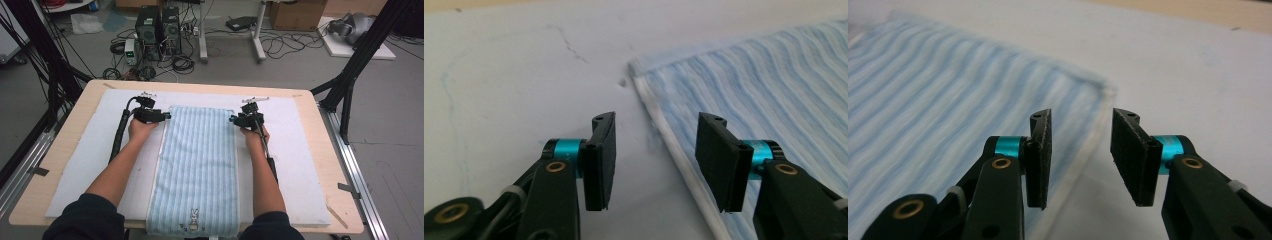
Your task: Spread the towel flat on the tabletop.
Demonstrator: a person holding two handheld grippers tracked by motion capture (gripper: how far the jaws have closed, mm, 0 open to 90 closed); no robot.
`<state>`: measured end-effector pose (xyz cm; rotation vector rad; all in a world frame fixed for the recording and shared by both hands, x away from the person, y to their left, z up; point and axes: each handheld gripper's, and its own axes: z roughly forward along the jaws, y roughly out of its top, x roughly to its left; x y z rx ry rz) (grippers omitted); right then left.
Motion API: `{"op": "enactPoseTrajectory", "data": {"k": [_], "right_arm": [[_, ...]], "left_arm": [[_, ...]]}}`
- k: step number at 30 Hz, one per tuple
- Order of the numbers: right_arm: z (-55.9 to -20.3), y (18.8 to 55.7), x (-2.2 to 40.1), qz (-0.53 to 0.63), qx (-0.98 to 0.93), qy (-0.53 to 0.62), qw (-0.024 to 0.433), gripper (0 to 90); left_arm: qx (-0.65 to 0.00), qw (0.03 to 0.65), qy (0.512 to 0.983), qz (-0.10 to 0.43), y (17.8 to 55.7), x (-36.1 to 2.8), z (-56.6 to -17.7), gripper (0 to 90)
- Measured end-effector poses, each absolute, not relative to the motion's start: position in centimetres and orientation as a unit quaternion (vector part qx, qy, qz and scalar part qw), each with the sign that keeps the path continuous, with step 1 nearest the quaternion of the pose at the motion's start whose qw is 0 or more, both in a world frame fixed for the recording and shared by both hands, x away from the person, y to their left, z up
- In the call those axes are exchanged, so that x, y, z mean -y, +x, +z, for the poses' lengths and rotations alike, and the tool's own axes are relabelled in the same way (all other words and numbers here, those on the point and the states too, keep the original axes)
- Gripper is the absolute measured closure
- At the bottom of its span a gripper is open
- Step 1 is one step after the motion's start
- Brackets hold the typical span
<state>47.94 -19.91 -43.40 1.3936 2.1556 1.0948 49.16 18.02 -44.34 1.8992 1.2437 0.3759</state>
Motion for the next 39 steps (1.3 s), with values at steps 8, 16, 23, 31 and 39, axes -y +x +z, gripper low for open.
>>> {"op": "enactPoseTrajectory", "data": {"k": [8, 16, 23, 31, 39], "right_arm": [[-44.1, 46.4, 18.5, 0.34, -0.801, 0.462, 0.172, 74.4], [-44.5, 46.6, 18.1, 0.331, -0.788, 0.47, 0.22, 82.2], [-43.3, 45.1, 19.8, 0.389, -0.756, 0.479, 0.217, 57.7], [-41.4, 40.6, 22.5, 0.428, -0.741, 0.466, 0.226, 37.9], [-40.7, 36.5, 24.7, 0.45, -0.736, 0.452, 0.226, 25.0]], "left_arm": [[-0.47, 0.397, 0.77, 0.168, 47.2, -16.8, -44.8, 71.7], [-0.495, 0.399, 0.746, 0.199, 47.4, -16.0, -45.1, 85.4], [-0.474, 0.427, 0.748, 0.185, 46.4, -17.8, -44.6, 44.9], [-0.43, 0.511, 0.727, 0.158, 43.1, -19.5, -43.5, 20.3], [-0.379, 0.542, 0.737, 0.138, 40.9, -20.1, -43.4, 19.8]]}}
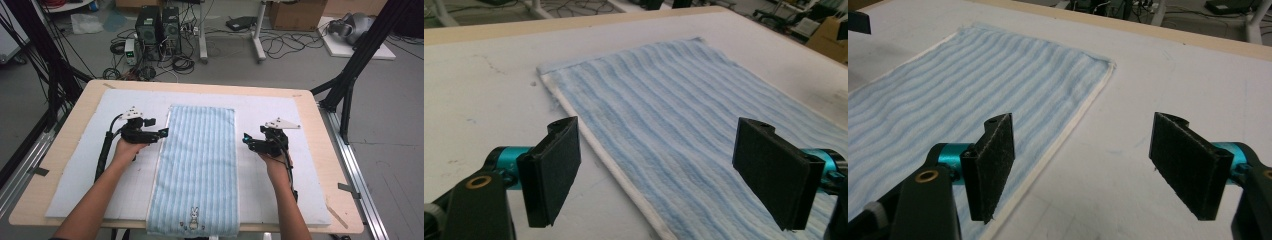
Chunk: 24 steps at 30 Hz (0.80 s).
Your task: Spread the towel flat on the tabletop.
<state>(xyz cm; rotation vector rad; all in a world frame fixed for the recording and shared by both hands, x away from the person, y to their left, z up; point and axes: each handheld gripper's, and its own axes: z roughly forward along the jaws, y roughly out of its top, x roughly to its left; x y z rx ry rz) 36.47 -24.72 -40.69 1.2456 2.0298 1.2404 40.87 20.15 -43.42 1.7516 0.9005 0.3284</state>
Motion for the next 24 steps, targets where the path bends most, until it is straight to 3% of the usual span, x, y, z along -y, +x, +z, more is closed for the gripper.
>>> {"op": "enactPoseTrajectory", "data": {"k": [8, 17, 24], "right_arm": [[-40.7, 34.8, 25.5, 0.442, -0.752, 0.43, 0.234, 12.0], [-41.2, 34.1, 25.5, 0.435, -0.769, 0.411, 0.225, 11.6], [-40.9, 34.0, 26.0, 0.452, -0.752, 0.422, 0.229, 11.5]], "left_arm": [[-0.361, 0.572, 0.722, 0.144, 38.9, -21.6, -42.6, 22.1], [-0.366, 0.597, 0.697, 0.154, 38.0, -22.9, -42.1, 18.8], [-0.368, 0.587, 0.704, 0.158, 37.9, -23.0, -42.2, 18.9]]}}
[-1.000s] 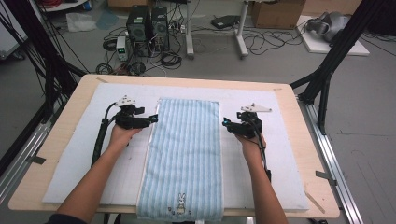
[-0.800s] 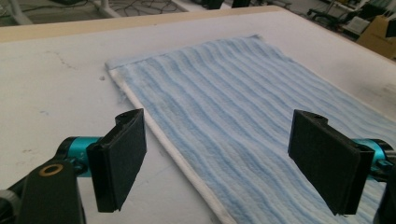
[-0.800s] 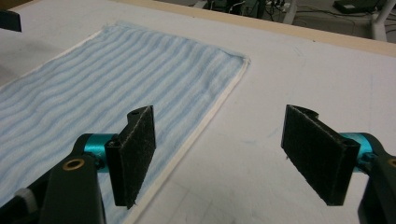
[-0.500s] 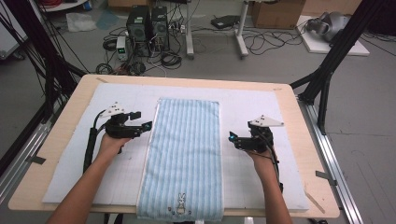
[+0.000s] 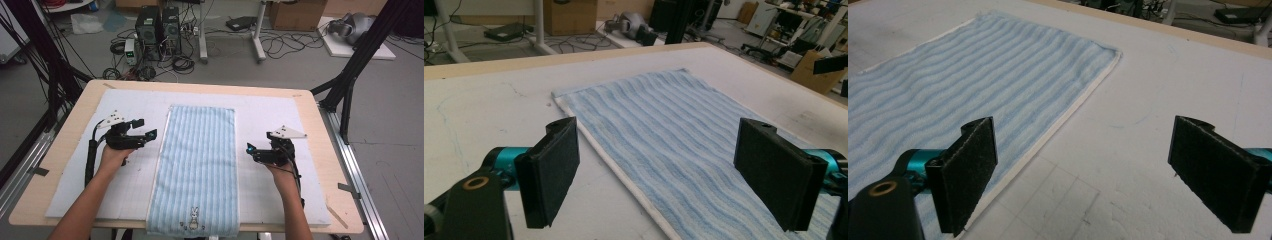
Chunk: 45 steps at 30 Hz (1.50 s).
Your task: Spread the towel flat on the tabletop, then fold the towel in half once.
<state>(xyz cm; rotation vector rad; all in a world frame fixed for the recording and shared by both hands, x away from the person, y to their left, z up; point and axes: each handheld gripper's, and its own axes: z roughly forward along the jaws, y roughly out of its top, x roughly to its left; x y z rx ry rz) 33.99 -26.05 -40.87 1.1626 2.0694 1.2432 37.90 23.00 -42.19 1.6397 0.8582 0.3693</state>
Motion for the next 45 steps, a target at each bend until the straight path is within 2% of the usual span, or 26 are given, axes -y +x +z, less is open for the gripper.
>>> {"op": "enactPoseTrajectory", "data": {"k": [24, 26, 31, 45], "right_arm": [[-40.9, 34.1, 26.2, 0.452, -0.751, 0.423, 0.23, 11.5], [-40.9, 34.1, 26.2, 0.452, -0.751, 0.423, 0.23, 11.5], [-40.8, 34.0, 26.4, 0.458, -0.748, 0.425, 0.223, 11.5], [-41.0, 34.1, 26.3, 0.458, -0.749, 0.427, 0.217, 11.5]], "left_arm": [[-0.388, 0.579, 0.701, 0.151, 38.4, -23.2, -42.4, 19.2], [-0.392, 0.569, 0.706, 0.154, 38.7, -23.2, -42.3, 24.8], [-0.414, 0.568, 0.694, 0.154, 39.8, -23.5, -42.4, 25.0], [-0.435, 0.5, 0.734, 0.15, 44.8, -20.0, -42.1, 27.4]]}}
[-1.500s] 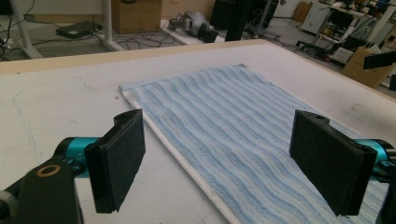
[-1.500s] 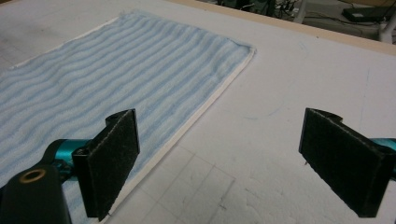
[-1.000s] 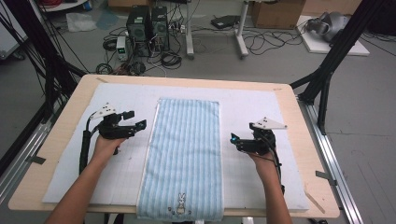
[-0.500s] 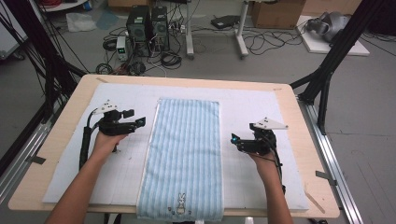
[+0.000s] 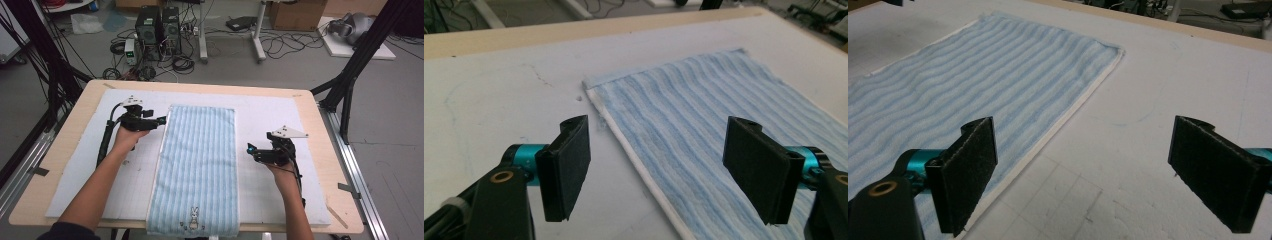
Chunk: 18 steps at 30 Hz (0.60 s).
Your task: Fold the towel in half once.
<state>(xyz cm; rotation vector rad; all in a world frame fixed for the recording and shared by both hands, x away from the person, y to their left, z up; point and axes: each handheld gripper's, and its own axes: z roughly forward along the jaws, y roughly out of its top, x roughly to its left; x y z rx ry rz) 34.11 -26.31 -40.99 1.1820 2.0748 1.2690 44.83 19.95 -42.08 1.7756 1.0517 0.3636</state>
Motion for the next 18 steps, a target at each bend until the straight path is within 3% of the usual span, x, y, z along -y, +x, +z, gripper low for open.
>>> {"op": "enactPoseTrajectory", "data": {"k": [11, 18], "right_arm": [[-40.9, 34.0, 26.9, 0.463, -0.742, 0.433, 0.219, 11.5], [-41.0, 34.2, 26.8, 0.463, -0.743, 0.433, 0.214, 11.5]], "left_arm": [[-0.448, 0.453, 0.754, 0.159, 46.9, -17.6, -43.2, 31.5], [-0.42, 0.415, 0.785, 0.188, 47.0, -16.2, -44.3, 42.8]]}}
